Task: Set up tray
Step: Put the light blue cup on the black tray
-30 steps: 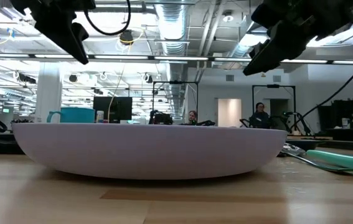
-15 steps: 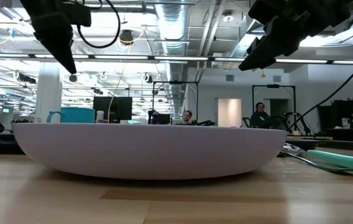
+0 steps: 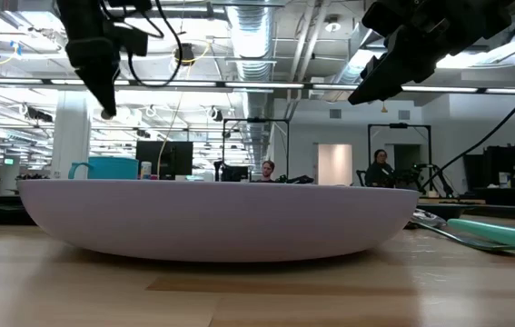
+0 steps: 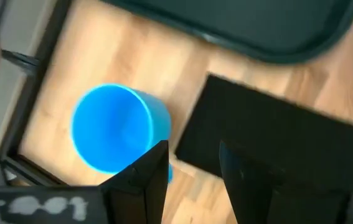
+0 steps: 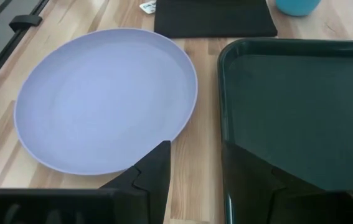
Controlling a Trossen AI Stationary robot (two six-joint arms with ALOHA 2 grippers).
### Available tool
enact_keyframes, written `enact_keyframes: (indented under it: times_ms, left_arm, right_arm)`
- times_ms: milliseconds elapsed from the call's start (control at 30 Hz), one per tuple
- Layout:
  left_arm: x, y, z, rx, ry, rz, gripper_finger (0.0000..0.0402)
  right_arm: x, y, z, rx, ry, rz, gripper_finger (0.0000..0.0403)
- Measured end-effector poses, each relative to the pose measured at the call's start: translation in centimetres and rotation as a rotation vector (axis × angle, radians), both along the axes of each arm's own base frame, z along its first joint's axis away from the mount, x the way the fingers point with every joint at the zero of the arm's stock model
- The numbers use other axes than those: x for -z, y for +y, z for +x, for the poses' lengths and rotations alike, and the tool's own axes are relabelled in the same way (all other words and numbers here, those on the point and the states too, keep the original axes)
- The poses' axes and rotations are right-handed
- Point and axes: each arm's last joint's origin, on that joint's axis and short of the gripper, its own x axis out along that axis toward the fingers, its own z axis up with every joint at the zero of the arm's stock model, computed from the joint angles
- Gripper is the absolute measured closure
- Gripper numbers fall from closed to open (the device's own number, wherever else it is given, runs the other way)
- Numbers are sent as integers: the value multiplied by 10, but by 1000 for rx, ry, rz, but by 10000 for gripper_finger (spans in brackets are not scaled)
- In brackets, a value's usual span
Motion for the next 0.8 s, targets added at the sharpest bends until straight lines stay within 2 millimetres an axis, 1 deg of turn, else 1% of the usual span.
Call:
enact_keyframes:
  times_ms: [100, 267, 433, 567, 733, 800]
  left_arm:
    - [10, 7, 9, -26, 49, -20, 269]
    - [29, 18, 23, -124, 133, -64, 269]
    - [44, 26, 31, -171, 197, -82, 269]
    - [49, 30, 33, -186, 222, -83, 269]
    - [49, 34, 32, -244, 240, -7, 269]
    - [49, 35, 31, -256, 237, -4, 269]
  right_arm:
    - [0, 0, 0, 0, 3, 0, 269]
    - [1, 0, -1, 0, 15, -1, 269]
    - [2, 0, -1, 0, 22, -1, 269]
    - [2, 0, -2, 0, 28, -1, 269]
    - [3, 0, -3, 0, 41, -2, 269]
    - [3, 0, -3, -1, 42, -2, 269]
